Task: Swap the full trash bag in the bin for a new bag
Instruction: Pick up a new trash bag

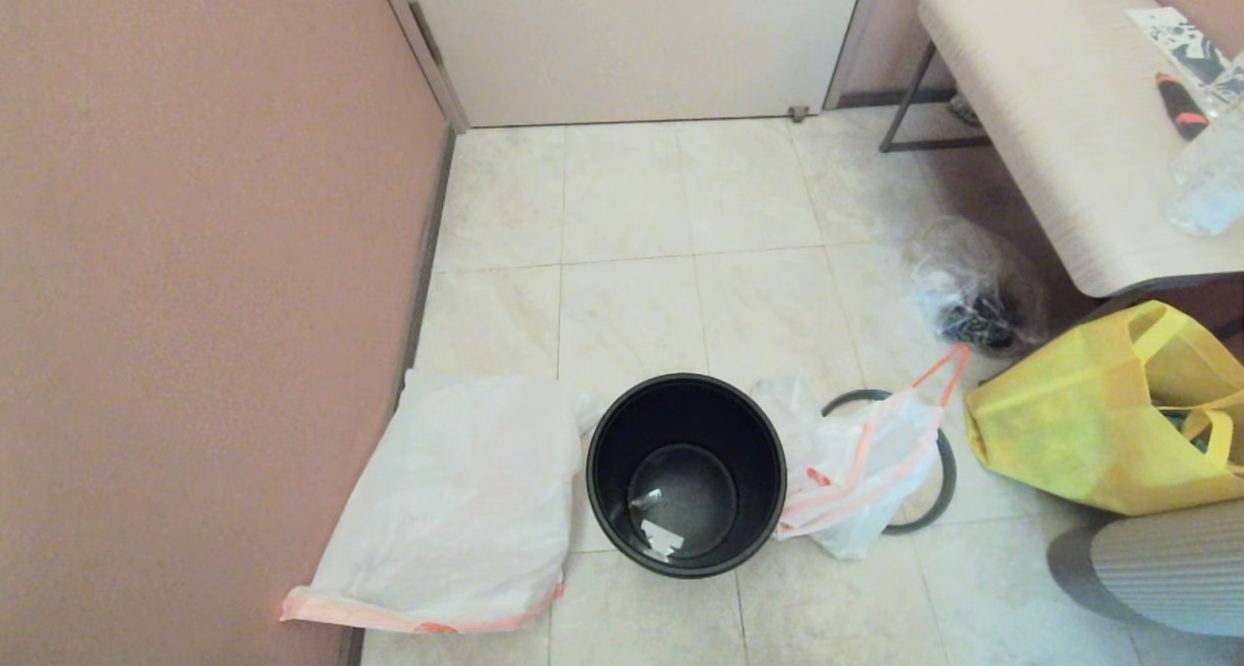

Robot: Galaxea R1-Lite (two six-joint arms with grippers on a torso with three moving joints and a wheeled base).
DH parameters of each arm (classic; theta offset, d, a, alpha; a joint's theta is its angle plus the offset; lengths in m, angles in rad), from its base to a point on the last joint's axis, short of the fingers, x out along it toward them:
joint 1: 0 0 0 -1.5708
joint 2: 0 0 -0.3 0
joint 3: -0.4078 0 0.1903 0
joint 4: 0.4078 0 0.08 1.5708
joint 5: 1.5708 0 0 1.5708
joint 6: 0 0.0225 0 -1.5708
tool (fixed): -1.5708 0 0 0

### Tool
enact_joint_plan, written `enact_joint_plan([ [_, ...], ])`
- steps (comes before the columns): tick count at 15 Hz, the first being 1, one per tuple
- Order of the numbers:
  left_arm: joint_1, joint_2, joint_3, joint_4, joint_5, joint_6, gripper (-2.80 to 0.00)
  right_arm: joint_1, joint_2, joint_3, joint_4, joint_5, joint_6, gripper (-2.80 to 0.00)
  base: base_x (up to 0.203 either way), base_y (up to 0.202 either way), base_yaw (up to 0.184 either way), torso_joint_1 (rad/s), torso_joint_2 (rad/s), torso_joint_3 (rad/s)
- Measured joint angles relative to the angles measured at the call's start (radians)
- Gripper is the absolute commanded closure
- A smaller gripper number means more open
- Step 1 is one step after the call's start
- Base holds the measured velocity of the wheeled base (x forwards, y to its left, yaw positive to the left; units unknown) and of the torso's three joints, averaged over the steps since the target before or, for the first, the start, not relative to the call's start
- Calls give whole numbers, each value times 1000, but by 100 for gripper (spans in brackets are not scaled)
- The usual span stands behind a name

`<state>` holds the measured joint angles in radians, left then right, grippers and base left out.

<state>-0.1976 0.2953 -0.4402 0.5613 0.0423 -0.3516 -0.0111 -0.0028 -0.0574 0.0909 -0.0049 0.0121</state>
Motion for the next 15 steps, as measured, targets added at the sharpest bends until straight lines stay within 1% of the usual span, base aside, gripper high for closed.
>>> enact_joint_plan([
  [1,12,-3,-4,16,0,8,0,0,0,13,-3,3,-24,0,0,0,0,0,0,0],
  [3,23,-6,-9,24,0,11,0,5,0,26,-15,9,-37,0,0,0,0,0,0,0],
  [6,39,-8,4,23,-1,11,0,9,0,30,-19,2,5,0,0,0,0,0,0,0],
  [11,47,6,14,13,3,12,0,10,0,30,-19,1,7,0,0,0,0,0,0,0],
  [15,48,98,16,-19,1,22,0,9,0,30,-18,0,8,0,0,0,0,0,0,0],
])
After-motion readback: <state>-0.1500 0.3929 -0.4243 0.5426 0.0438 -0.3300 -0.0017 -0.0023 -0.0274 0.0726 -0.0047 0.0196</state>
